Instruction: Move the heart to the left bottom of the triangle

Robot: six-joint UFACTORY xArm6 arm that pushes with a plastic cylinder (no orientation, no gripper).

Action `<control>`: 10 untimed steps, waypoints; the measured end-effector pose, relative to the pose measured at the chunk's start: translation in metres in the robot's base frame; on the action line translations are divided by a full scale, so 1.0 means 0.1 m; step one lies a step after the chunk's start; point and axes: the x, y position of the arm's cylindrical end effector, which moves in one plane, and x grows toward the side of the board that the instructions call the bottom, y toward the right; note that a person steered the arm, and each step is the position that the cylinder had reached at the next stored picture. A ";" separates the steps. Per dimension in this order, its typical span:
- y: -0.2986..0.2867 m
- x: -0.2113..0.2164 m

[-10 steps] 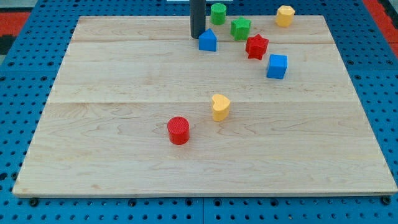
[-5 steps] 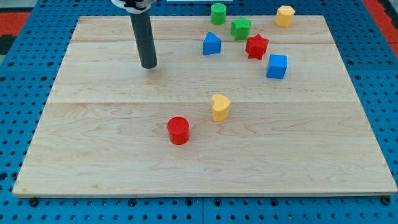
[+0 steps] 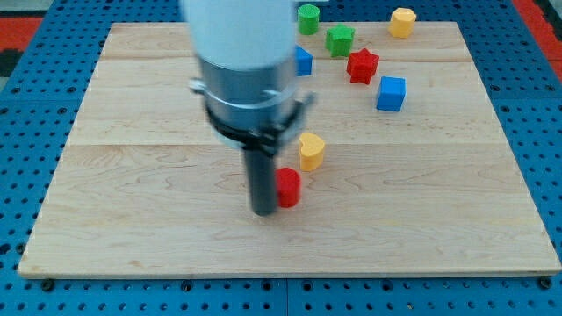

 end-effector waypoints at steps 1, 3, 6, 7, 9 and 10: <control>0.74 0.06; 0.19 -0.88; -0.33 -1.04; -0.69 -1.10; -0.50 -2.22; -0.55 -1.98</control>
